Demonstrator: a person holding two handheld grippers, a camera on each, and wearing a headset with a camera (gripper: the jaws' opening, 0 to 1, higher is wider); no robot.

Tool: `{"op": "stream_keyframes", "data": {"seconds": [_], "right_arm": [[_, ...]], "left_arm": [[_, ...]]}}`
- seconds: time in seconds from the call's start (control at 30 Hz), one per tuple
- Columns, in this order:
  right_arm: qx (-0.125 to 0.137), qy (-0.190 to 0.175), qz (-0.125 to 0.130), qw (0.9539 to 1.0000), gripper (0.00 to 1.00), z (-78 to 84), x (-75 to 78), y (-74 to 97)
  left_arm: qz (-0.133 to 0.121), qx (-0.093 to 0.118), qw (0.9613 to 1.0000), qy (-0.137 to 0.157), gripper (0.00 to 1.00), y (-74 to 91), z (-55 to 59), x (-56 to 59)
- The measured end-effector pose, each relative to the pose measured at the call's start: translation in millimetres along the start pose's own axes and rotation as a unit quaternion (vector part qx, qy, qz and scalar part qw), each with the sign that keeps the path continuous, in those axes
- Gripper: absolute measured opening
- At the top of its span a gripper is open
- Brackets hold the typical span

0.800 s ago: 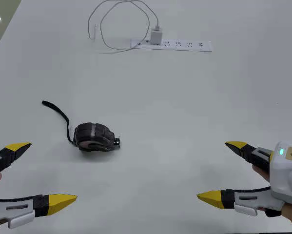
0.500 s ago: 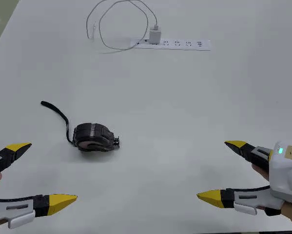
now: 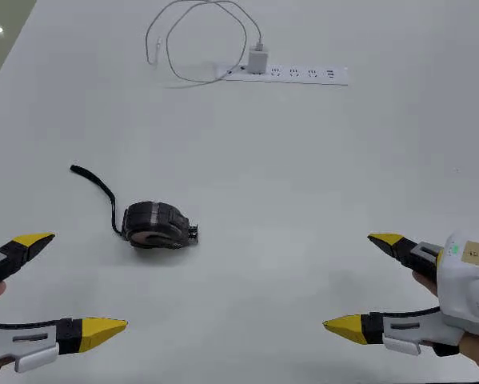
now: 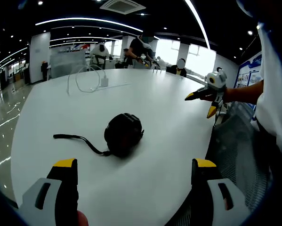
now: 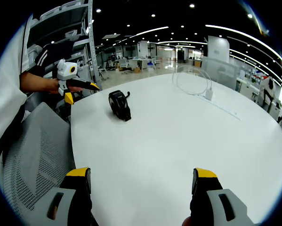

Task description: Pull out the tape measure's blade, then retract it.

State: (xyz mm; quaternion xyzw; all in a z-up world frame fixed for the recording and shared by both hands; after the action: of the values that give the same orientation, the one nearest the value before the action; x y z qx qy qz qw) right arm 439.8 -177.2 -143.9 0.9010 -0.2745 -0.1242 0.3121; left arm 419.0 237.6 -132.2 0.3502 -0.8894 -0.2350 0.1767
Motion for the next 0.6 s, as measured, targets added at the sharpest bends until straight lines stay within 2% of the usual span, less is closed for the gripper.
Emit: {"op": "stream_keyframes", "data": {"seconds": [0.6], "right_arm": [[0.003,0.001,-0.017,0.9999,0.87,-1.9,3.0,-13.9]], "left_arm": [[0.012,-0.008,0.9998,-0.014,0.99,-9.3,-5.9,-10.3]]}}
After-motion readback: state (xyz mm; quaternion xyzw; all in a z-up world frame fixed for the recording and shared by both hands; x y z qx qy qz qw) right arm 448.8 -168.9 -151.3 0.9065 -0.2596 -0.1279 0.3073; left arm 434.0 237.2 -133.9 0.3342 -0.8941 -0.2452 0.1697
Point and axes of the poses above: the centre of the closed fingertips' face, and the gripper's own axes: y roughly backward along the fingers, x roughly to its right, z roughly out of its underside, the point moved 9 cm from there along y, roughly backward along the fingers, and after that the axes turned 2 degrees about z, right-handed, at the moved point
